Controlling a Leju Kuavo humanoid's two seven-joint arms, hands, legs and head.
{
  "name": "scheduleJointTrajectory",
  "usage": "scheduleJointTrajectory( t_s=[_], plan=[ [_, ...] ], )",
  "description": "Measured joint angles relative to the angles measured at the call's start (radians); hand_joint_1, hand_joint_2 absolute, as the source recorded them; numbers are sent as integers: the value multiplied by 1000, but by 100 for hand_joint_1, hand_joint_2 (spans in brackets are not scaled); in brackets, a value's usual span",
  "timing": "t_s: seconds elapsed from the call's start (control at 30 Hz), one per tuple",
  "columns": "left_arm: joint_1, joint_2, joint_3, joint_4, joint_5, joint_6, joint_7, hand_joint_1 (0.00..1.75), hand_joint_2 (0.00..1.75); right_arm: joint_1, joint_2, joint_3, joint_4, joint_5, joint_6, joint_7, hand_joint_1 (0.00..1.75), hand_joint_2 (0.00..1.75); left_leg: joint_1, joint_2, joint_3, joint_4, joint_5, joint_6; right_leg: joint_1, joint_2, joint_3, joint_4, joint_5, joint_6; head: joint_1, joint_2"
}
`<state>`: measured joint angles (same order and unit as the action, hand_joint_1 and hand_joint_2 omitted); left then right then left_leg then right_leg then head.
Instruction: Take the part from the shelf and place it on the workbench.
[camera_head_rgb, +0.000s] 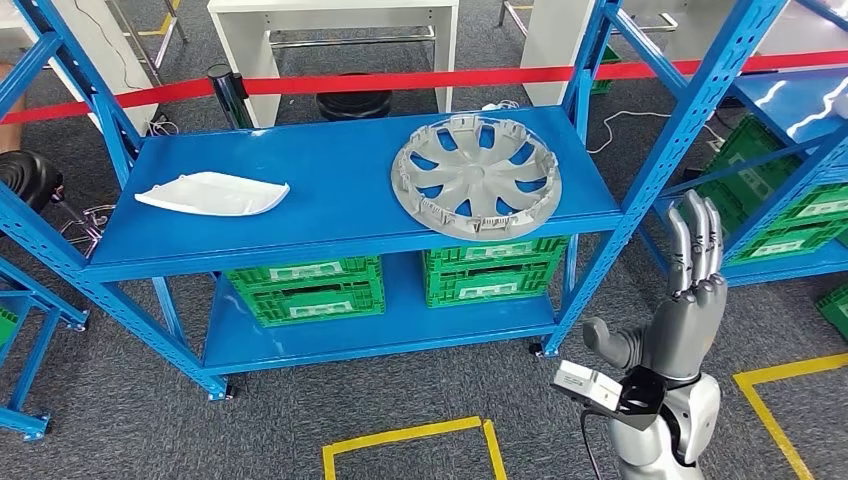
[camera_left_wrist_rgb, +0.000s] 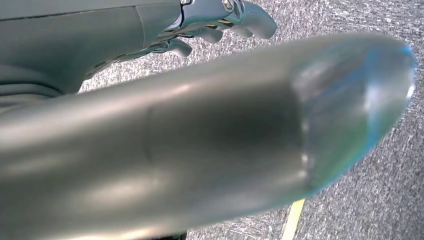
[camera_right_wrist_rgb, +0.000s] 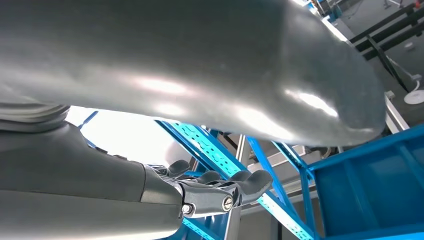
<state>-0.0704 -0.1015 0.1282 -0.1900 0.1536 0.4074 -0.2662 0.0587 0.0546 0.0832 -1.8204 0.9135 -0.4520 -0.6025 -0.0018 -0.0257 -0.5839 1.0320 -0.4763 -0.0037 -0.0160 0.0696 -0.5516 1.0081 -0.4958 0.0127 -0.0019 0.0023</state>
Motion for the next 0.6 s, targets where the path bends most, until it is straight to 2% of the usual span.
scheduleJointTrajectory(
  t_s=[0.07, 0.13, 0.17, 0.23, 0.3, 0.33, 0.37, 0.4, 0.47, 0.5, 0.53, 0.6],
  plan=[
    [0, 0, 0, 0, 2, 3, 1, 0, 0, 1, 0, 0, 0, 0, 0, 1, 0, 0, -2, 1, -1, -4, -4, 11, -2, 0, 2, 5, 7, 13, 0, 0],
    [1, -1, 0, 0, 5, 5, 1, 0, 0, 2, -2, -1, 1, -1, 1, 1, 0, 0, 1, 4, 10, -18, -8, 26, -1, -5, -1, 23, 14, 19, 1, 0],
    [1, -2, 0, 0, 6, 6, 1, 0, 0, 1, -3, -1, 1, -2, 2, 1, 0, 0, 3, 6, 20, -24, -9, 33, 0, -15, -9, 44, 6, 20, 2, 0],
    [2, -4, 1, 0, 9, 6, 1, 0, 0, -1, -5, -1, 1, -2, 3, 3, 0, 0, 6, 13, 33, -29, -11, 39, 0, -40, -52, 129, -46, 21, 6, 0],
    [5, -4, 1, 0, 9, 6, 1, 0, 0, 0, -8, -1, 2, -2, 3, 5, 0, 0, 6, 21, 37, -28, -15, 35, -2, -53, -123, 248, -103, 26, 7, 0],
    [7, -4, 1, 0, 10, 6, 2, 0, 0, 2, -9, -1, 2, -3, 3, 6, 0, 0, 7, 25, 39, -27, -18, 30, -4, -55, -146, 281, -110, 30, 7, 0],
    [9, -5, 1, 0, 10, 6, 2, 0, 0, 3, -10, -1, 2, -3, 3, 6, 0, 0, 9, 28, 43, -25, -22, 24, -7, -57, -152, 279, -96, 34, 7, 0],
    [10, -5, 1, 0, 10, 6, 3, 0, 0, 4, -10, -1, 2, -3, 3, 6, 0, 0, 12, 31, 49, -22, -27, 17, -11, -60, -136, 235, -61, 37, 7, 0],
    [10, -6, 1, 0, 10, 6, 3, 0, 0, 6, -11, -1, 3, -2, 3, 6, 0, 0, 20, 35, 61, -16, -42, 1, -15, -67, -82, 109, 6, 42, 8, 0],
    [9, -5, 1, 0, 10, 6, 3, 0, 0, 6, -12, -2, 4, -2, 3, 5, 0, 0, 21, 36, 63, -12, -49, -8, -15, -71, -65, 64, 11, 37, 10, 0],
    [8, -4, 1, 0, 10, 6, 3, 0, 0, 7, -12, -2, 5, -2, 3, 6, 0, 0, 20, 38, 64, -10, -54, -16, -13, -74, -59, 45, 10, 29, 12, 0],
    [8, -4, 2, 0, 10, 6, 3, 0, 0, 11, -12, -3, 6, -3, 2, 7, 0, 0, 15, 39, 68, -5, -60, -30, -12, -75, -59, 46, -5, 2, 14, 0]
  ],
)
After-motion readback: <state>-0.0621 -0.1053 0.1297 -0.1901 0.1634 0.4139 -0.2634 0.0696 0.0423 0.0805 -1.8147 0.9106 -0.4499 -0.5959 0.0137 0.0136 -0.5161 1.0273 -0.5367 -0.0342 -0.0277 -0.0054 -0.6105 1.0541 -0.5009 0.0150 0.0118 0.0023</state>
